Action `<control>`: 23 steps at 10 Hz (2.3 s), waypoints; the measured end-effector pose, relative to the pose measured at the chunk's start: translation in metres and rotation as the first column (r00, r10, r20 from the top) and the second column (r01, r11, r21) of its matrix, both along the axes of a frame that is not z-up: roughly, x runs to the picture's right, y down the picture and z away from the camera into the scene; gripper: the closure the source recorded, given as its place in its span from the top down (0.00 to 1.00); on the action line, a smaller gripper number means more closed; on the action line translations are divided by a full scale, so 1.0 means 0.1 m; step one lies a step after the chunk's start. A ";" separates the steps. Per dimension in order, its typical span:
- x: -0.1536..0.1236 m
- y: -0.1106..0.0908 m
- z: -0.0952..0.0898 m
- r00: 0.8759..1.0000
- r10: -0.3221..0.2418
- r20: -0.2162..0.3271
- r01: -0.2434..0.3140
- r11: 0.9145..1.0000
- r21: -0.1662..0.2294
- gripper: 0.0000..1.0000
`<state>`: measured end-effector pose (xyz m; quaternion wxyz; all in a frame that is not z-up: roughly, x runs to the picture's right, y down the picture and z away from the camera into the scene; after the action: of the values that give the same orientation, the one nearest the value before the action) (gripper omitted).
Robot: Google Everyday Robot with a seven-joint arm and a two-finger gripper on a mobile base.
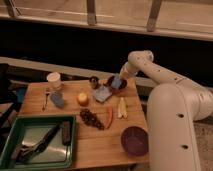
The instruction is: Place sponge in plastic cup
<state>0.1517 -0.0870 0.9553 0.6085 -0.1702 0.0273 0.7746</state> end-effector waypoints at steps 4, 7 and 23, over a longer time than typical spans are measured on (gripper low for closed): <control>0.06 -0.19 -0.34 1.000 0.024 0.020 -0.025 0.997 0.073 0.00; -0.25 -0.38 -0.77 0.999 -0.025 0.048 0.019 0.990 0.138 0.00; -2.06 -0.49 -1.18 0.900 -0.371 0.231 0.289 0.901 0.323 0.00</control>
<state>-0.0539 -0.1364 0.8376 0.7472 -0.1852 -0.1426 0.6221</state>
